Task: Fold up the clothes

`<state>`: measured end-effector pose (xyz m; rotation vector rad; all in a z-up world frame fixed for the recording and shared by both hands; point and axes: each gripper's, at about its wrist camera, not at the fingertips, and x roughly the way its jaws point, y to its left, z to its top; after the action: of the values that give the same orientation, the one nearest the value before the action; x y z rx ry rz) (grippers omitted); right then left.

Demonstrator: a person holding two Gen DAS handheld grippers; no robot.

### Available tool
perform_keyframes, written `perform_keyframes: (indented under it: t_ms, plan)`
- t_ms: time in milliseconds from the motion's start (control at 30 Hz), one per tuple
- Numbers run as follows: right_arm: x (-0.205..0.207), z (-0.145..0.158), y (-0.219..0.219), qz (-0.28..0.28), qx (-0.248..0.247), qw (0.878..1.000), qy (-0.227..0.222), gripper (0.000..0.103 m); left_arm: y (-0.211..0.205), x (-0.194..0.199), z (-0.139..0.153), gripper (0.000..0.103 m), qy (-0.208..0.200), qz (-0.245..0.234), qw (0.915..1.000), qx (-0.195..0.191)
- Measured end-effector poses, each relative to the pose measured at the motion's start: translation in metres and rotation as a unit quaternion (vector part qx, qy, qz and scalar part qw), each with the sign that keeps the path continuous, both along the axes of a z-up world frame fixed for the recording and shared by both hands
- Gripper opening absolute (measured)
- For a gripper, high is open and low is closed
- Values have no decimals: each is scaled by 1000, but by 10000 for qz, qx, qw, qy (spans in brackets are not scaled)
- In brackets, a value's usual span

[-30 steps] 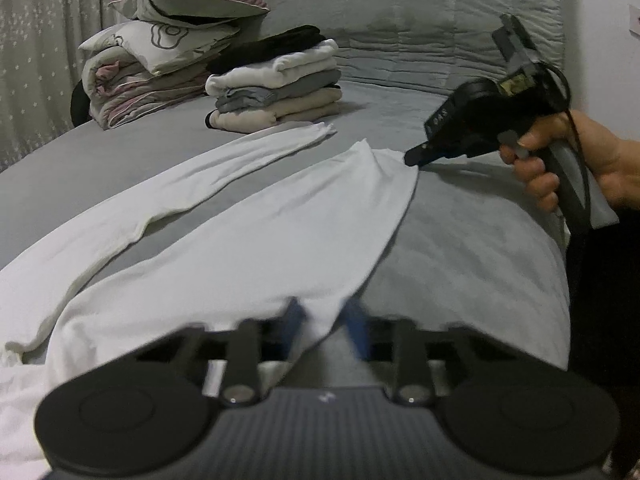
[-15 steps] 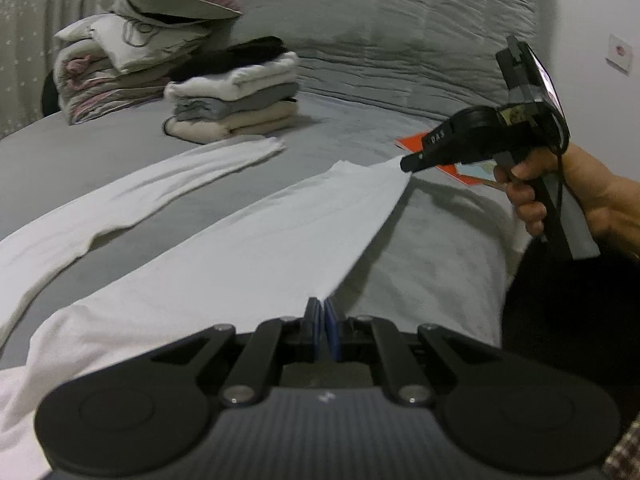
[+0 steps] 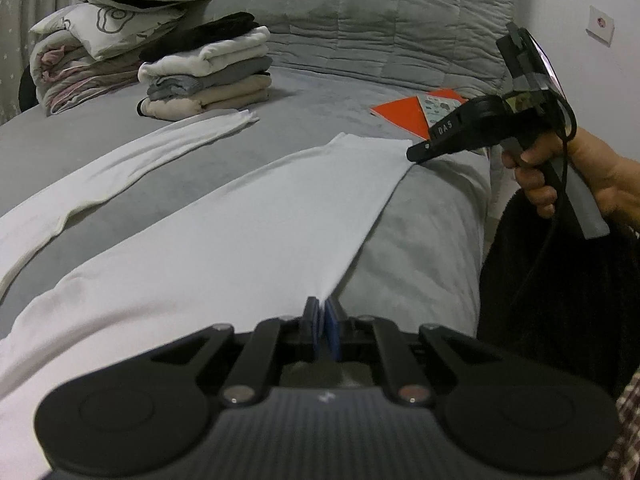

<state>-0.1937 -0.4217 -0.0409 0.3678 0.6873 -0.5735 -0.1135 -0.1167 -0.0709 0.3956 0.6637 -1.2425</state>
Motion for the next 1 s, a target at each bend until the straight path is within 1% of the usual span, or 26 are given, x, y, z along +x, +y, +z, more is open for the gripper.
perform_keyframes:
  t_ms: [33,67,100,133,167,200,233,367,500,600,667,700,733,800,833,900,933,1000]
  plan:
    - [-1,1,-1,-9,7,10000,-12,3,1,-2,1,12,-16,-19,10000,-7]
    - [-2,2,-2,-15,18,10000,-56,4,2,-3,1,21,-27,-41,10000,-19]
    - [-3,4,-3,-7,31,9999,-111,8,3,-5,2,26,-21,-78,10000,-45]
    - [-3,6,-5,-2,33,9999,-156,16,4,-6,2,32,-17,-112,9999,-72]
    - [-4,8,-6,8,24,9998,-200,22,5,-7,2,33,-24,-136,9999,-97]
    - [-4,11,-7,28,5,9997,-248,33,5,-8,2,34,-45,-146,9998,-117]
    - [-3,13,-8,77,-43,9995,-301,37,6,-8,1,35,-57,-143,9998,-124]
    - [17,17,-10,400,-208,9986,-259,37,4,-8,-1,38,-30,-140,9998,-147]
    - [50,9,-12,774,-336,9964,-31,37,2,-8,-3,41,-20,-158,9998,-141]
    - [68,-2,-11,897,-426,9950,127,37,2,-8,-3,41,-22,-169,9998,-138]
    - [76,-8,-7,934,-598,9936,209,36,3,-8,-3,42,-2,-170,9997,-147]
    - [78,-10,-3,962,-734,9924,243,27,3,-8,-4,42,12,-165,9997,-152]
    - [78,-12,0,1013,-859,9907,285,16,4,-8,-5,42,29,-160,9997,-157]
    - [82,-13,6,1134,-1081,9869,372,4,4,-7,-6,43,68,-140,9997,-170]
    - [83,-13,8,1099,-1199,9858,411,4,5,-8,-6,43,63,-146,9997,-169]
    - [83,-13,4,855,-1315,9867,429,3,5,-8,-6,43,58,-158,9997,-168]
    - [84,-13,-2,670,-1204,9896,407,3,6,-8,-6,43,69,-157,9997,-175]
    - [84,-14,-6,555,-1044,9923,368,3,8,-7,-6,44,91,-154,9997,-190]
